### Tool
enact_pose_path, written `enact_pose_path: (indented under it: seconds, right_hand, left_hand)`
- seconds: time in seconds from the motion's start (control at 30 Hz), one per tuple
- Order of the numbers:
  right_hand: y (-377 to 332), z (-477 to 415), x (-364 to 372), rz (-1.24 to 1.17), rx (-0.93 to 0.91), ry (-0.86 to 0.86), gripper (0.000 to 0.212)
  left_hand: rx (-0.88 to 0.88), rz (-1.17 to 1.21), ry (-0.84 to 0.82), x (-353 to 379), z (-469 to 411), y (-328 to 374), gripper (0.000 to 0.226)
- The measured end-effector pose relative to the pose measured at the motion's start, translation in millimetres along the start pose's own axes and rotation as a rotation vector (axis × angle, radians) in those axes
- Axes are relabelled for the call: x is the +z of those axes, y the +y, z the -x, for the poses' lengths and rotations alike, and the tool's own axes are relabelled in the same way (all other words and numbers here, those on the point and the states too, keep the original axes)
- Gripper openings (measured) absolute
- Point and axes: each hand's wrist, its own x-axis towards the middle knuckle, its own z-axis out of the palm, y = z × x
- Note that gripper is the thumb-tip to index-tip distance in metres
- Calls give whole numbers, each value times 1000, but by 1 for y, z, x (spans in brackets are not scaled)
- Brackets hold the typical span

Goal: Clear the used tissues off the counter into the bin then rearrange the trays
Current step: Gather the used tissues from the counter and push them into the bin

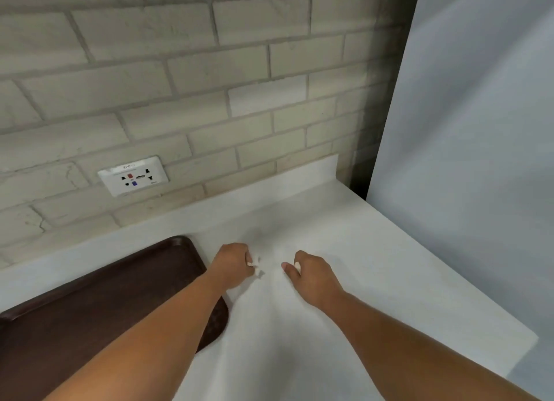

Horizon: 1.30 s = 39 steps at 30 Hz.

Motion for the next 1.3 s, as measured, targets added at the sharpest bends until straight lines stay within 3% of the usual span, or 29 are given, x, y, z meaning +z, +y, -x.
enact_pose_path:
  seconds: [0.2,0.37,0.47,0.57,0.73,0.97,1.17,1.3]
  right_hand:
    - [21,50,-51,-58,25,78,23]
    - [53,102,-96,-141,43,121,18]
    - [75,137,-119,-167,35,171,15]
    - [98,173,-140,-203,53,212,22]
    - [133,227,-167,-191,85,282,54]
    - [191,290,-170,-302,224,321,56]
    - [247,334,-129,-402,359,321,53]
    - [284,349,-88,-568,535,239,42]
  left_hand:
    - [-97,223,18,1,60,59,20]
    - [-96,596,6,14,105,118,9]
    - [-68,751,-29,26,131,160,21]
    - [-26,750,-88,42,153,199,21]
    - [23,803,-170,74,194,258,18]
    - [66,704,-142,141,231,322,56]
    - [151,767,-272,214,245,329,43]
    - [137,664,-366,275,243,318,31]
